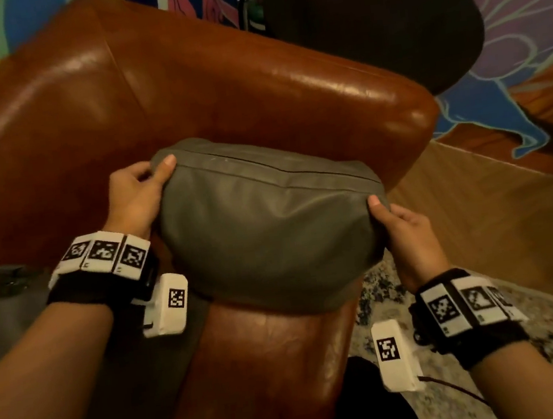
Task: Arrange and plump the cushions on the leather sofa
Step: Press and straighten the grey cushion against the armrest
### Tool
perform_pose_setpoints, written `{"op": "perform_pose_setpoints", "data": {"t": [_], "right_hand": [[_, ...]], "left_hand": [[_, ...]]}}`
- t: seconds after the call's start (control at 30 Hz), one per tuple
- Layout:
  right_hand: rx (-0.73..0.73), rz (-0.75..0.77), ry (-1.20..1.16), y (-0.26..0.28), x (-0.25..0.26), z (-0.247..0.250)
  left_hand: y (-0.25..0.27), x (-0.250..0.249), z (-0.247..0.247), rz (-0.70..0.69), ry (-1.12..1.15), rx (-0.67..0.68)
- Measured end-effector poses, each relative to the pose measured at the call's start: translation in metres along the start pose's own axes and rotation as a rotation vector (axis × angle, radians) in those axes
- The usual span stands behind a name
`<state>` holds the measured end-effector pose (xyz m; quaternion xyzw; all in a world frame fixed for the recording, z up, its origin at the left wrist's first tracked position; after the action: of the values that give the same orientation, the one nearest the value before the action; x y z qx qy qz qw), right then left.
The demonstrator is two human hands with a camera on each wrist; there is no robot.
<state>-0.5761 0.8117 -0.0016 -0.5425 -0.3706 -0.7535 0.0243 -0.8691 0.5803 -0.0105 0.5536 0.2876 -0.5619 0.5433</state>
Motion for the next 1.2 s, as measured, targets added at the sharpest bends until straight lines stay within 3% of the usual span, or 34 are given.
{"op": "perform_pose_setpoints", "data": {"t": [0.07,0.17,0.27,0.33,0.47,0.67,0.8,0.97,1.07,1.2], "right_hand": [[-0.001,0.03,-0.05,-0.001,0.003,0.004],[-0.01,0.012,-0.089,-0.005,-0.007,0.004],[-0.095,-0.02,-0.083,-0.017,-0.023,-0.003],[-0.188,0.073,-0.014,-0.02,-0.02,-0.006],[-0.341,0.309,0.26,-0.01,-0.02,-0.011],[-0.42,0.519,0.416,-0.036,-0.01,-0.003],[-0.369,0.484,0.477,-0.064,-0.011,-0.008],[-0.362,0.468,0.418,-0.066,-0.016,-0.004],[-0.305,0.41,0.414,-0.073,-0.015,-0.011],[-0.4,0.355,0.29,-0.065,-0.012,0.003]], "left_hand": [[-0.003,-0.008,-0.002,-0.087,0.042,-0.015],[-0.012,-0.005,-0.02,-0.072,0.119,-0.006],[-0.015,0.007,-0.031,-0.035,0.027,-0.08],[-0.002,0.01,-0.025,-0.092,0.005,-0.137],[0.026,0.025,-0.016,-0.37,-0.328,-0.189],[0.0,0.03,-0.026,-0.378,-0.327,-0.197],[-0.009,0.045,-0.04,-0.313,-0.303,-0.193],[-0.01,0.038,-0.033,-0.372,-0.32,-0.19],[-0.01,0.037,-0.037,-0.329,-0.383,-0.194],[-0.009,0.011,-0.03,-0.338,-0.364,-0.257]]}}
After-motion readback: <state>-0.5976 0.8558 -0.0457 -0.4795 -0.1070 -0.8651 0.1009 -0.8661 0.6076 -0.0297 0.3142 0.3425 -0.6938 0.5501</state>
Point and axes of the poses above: each hand's wrist, its own y-axis away from the middle knuckle, its own z-axis out of the back of the hand, x = y × z, the point moved 5 cm from there along -y, towards the middle knuckle
